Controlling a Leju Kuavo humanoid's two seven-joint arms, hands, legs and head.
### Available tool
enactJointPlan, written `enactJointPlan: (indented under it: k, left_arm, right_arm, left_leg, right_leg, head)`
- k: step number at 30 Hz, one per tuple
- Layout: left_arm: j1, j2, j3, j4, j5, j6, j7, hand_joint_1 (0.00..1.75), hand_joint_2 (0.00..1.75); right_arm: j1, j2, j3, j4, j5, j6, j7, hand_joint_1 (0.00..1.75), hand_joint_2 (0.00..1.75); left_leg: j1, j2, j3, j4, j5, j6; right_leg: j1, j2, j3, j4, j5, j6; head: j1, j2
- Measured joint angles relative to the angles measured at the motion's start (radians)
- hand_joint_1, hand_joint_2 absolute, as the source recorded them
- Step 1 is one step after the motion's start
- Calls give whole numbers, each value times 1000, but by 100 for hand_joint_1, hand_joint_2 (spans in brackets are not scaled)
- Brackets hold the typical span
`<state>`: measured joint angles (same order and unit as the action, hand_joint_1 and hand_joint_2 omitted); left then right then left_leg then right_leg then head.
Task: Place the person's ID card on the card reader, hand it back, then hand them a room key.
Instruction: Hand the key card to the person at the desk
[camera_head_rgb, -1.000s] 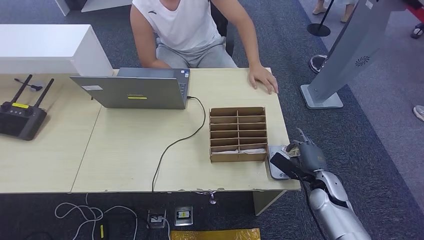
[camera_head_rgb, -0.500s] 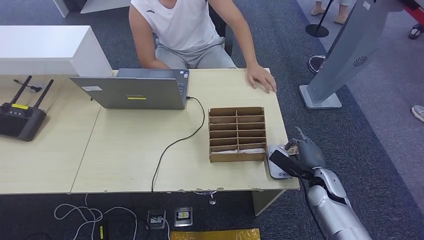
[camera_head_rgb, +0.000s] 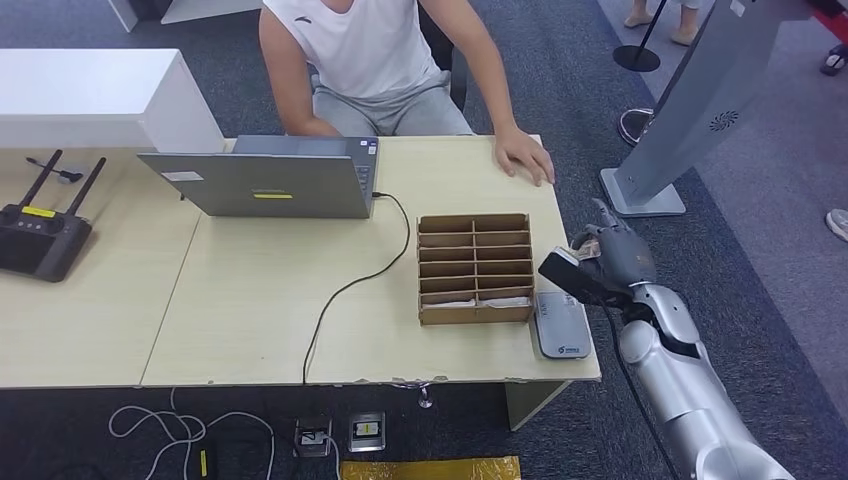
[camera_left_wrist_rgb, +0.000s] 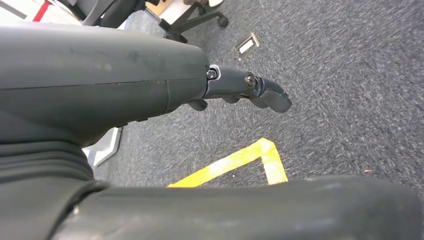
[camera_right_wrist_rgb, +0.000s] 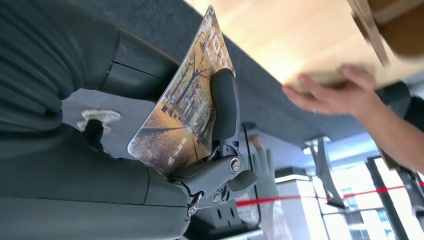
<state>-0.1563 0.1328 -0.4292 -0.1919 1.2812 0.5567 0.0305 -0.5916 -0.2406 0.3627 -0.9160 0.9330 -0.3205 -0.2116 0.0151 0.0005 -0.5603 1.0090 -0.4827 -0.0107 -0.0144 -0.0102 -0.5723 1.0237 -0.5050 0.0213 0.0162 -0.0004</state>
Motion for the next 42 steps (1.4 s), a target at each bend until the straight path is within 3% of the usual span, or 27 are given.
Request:
enactJointPlan:
  k: [13,27,42]
  left_arm:
    - [0,-1,0,0,-25,-10,-7,0,0]
    - [-1,1,-1,0,-56,-20,-9,0,0]
    - [-11,12,-3,0,-67,-25,18,0,0]
  right_arm:
    - [-273,21,5,-2,130,-45,-58,175,175]
    - [-531,158,62,170,199,-119,-91,175,175]
    - [-635,270,97,362,229,-89,-90,175,175]
  left_leg:
    - [0,-1,-3,0,0,0]
    - [0,-2,-4,0,0,0]
    - [1,-2,-5,0,0,0]
  right_leg:
    - [0,0,-1,1,0,0]
    - [1,-1,-3,1,0,0]
    - [1,-1,-4,1,0,-1]
  head:
    - [0,0]
    - [0,0]
    - [0,0]
